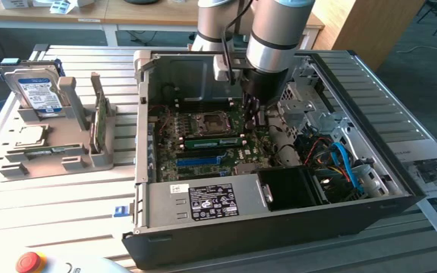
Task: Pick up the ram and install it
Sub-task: 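Insert the ram into the slot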
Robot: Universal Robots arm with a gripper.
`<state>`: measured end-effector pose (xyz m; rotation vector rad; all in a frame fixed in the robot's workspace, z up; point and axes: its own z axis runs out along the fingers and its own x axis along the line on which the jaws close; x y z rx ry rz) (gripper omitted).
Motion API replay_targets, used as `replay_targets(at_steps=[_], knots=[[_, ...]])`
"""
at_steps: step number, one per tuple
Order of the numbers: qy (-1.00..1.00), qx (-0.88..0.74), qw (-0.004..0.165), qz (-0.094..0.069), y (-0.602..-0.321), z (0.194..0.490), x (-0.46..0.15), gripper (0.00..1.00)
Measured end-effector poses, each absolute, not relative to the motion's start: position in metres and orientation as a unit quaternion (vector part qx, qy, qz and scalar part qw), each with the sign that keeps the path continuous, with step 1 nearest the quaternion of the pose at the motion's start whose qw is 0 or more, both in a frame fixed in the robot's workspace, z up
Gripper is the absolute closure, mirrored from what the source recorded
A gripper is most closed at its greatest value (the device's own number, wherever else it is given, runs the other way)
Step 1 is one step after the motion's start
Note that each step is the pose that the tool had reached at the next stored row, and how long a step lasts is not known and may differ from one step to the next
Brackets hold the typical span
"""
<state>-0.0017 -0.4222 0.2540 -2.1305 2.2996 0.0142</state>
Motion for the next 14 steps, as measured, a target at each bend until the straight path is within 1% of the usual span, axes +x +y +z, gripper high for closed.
replay_targets(at_steps=[14], knots=[[0.734, -0.680, 0.003, 0.005, -0.422, 0.232, -0.002, 0.89]])
